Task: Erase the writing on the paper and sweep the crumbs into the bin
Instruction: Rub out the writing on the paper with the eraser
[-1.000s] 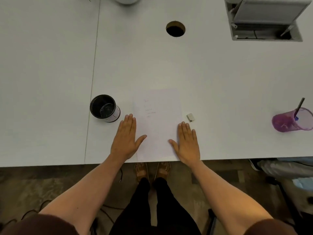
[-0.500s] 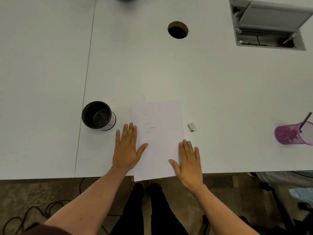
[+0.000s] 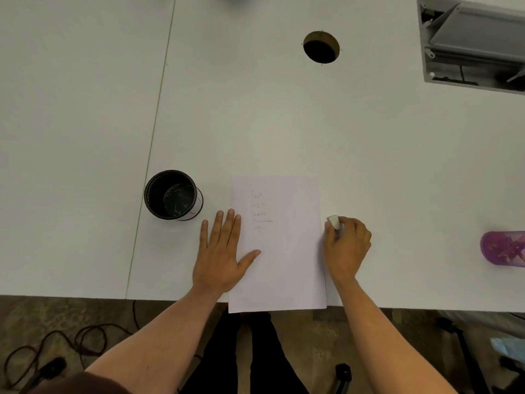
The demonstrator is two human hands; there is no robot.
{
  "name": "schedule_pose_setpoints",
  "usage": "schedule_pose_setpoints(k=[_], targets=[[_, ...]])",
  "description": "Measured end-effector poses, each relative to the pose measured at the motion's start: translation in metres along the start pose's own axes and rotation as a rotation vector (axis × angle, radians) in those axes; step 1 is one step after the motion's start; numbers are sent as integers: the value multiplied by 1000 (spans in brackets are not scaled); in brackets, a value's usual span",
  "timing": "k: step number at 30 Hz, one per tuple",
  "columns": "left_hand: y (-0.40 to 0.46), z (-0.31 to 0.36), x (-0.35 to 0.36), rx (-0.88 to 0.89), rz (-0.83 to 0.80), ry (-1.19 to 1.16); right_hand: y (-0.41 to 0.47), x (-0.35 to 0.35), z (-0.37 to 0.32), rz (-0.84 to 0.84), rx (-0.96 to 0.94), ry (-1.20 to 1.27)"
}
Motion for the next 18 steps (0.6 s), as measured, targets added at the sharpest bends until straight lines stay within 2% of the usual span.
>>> schedule_pose_setpoints(k=[3,5,11,18], targets=[[0,0,0,2,-5,4,-8,-5,-20,-64,-24,197],[0,1,0,10,-1,7,-21,-8,-41,-170,-66,284],[1,0,1,39,5,1,-67,16,-93,-472,-385,229],[1,0,3,53,40,17,-48,36,-107,-384,-432,230]])
Point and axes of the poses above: each hand's wrist, its own y-axis towards the middle knuckle, its own x-axis out of the palm, z = x × y, the point moved 3 cm from there along y, towards the middle knuckle, and after that the axes turned 11 degrees about z, right-handed, at the moved point
